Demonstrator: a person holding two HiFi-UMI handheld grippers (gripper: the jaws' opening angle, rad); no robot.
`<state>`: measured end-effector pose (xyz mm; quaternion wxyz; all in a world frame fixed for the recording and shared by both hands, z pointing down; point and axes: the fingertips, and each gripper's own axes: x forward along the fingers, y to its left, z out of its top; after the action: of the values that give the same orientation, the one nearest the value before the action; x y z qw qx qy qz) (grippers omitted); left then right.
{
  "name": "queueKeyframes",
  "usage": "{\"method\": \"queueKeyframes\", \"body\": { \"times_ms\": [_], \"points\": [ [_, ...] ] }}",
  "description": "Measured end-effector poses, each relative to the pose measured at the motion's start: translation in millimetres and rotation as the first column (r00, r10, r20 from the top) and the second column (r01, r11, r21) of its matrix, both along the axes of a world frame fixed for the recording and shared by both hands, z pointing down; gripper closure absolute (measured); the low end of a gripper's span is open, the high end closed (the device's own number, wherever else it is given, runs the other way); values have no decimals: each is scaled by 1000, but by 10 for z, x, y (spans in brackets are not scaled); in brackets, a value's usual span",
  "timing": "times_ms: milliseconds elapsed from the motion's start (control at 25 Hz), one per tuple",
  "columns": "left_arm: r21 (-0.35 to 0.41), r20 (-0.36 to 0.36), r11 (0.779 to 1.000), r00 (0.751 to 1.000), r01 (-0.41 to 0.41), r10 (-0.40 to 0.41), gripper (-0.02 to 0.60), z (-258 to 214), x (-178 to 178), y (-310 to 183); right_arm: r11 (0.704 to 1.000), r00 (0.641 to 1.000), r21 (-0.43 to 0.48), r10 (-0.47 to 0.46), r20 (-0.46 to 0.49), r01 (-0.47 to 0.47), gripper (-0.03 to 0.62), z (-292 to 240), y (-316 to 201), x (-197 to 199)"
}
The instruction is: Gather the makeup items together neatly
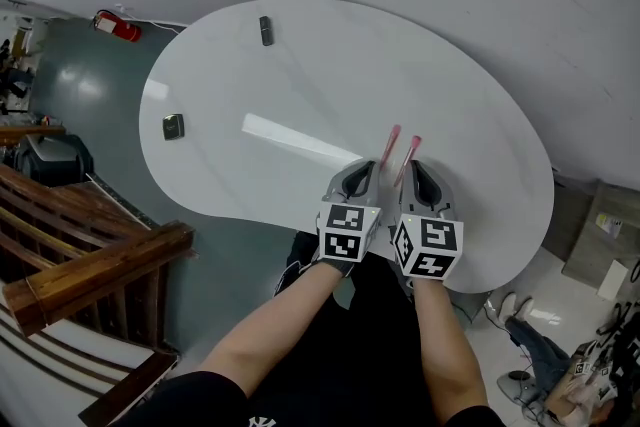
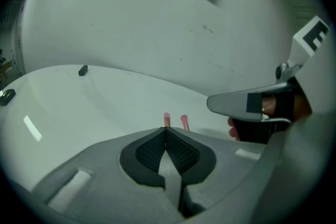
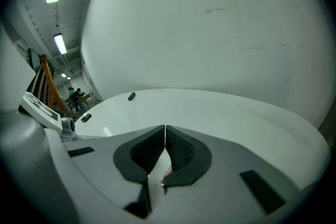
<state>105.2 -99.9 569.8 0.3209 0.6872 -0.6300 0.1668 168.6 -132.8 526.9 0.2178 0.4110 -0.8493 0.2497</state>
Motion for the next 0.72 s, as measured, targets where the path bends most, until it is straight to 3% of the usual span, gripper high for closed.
{"method": "queueKeyframes", "body": {
  "times_ms": [440,720],
  "points": [
    [146,-22,989,1000,-17,21,572,-632,-228,106,995,996,62,-86,37,84,576,-306,119,-367],
    [228,9,974,1000,-9,7,572,-1022,-450,233,987,990,105,-129,58,122,579,-529,216,-637]
  ]
}}
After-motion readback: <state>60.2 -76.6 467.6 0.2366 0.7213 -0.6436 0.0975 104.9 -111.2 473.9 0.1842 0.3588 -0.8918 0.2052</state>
